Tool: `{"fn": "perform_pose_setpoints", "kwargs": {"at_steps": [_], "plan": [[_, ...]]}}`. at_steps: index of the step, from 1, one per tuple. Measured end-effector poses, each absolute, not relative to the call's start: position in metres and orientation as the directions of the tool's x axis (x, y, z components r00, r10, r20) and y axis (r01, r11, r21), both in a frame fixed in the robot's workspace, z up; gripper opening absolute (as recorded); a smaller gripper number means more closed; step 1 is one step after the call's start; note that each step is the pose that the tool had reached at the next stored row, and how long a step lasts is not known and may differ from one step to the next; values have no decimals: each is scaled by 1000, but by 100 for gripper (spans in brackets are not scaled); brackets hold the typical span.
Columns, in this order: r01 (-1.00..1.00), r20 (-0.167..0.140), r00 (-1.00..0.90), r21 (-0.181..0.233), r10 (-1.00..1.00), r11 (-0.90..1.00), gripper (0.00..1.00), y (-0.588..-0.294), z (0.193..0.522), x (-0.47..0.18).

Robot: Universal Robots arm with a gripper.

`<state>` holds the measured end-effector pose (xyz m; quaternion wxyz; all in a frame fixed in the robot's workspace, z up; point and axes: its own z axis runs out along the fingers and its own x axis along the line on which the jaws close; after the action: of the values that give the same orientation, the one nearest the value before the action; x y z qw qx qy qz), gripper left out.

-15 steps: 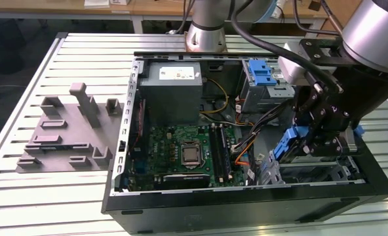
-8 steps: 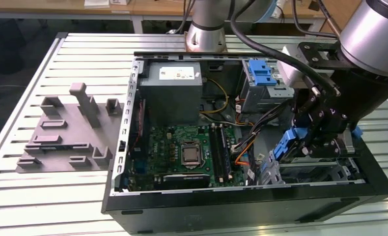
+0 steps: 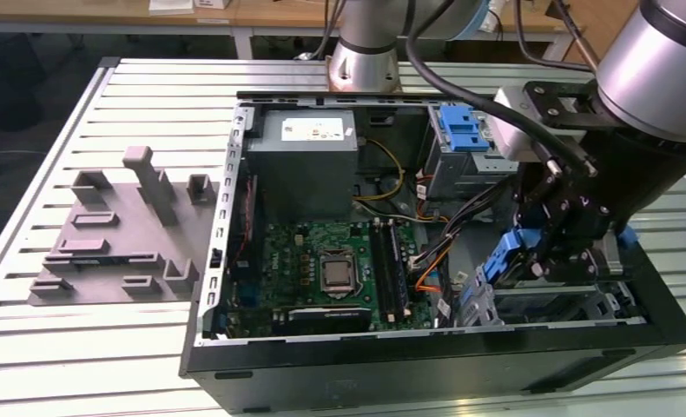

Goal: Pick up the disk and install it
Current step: 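Insert the disk into the insertion slot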

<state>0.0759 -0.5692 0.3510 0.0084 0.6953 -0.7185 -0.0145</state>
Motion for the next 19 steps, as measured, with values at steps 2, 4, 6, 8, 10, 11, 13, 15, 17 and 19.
{"fn": "perform_pose_setpoints", "kwargs": {"at_steps": [2, 4, 6, 8, 10, 11, 13, 15, 17, 19], "plan": [[-999, -8, -33, 33, -999, 33, 36, -569, 349, 76], [-999, -8, -33, 33, -999, 33, 36, -569, 348, 76], [-999, -8, -33, 33, -999, 33, 36, -569, 347, 76], [-999, -8, -33, 32, -999, 33, 36, -569, 346, 76], [-999, -8, -33, 32, -999, 33, 43, -569, 346, 76], [-999, -8, -33, 33, -999, 33, 43, -569, 346, 76], [-999, -8, -33, 33, -999, 33, 50, -569, 346, 76], [-999, -8, -33, 33, -999, 33, 50, -569, 346, 76], [-999, -8, -33, 32, -999, 33, 50, -569, 346, 76], [-999, -8, -33, 32, -999, 33, 42, -569, 345, 76]]}}
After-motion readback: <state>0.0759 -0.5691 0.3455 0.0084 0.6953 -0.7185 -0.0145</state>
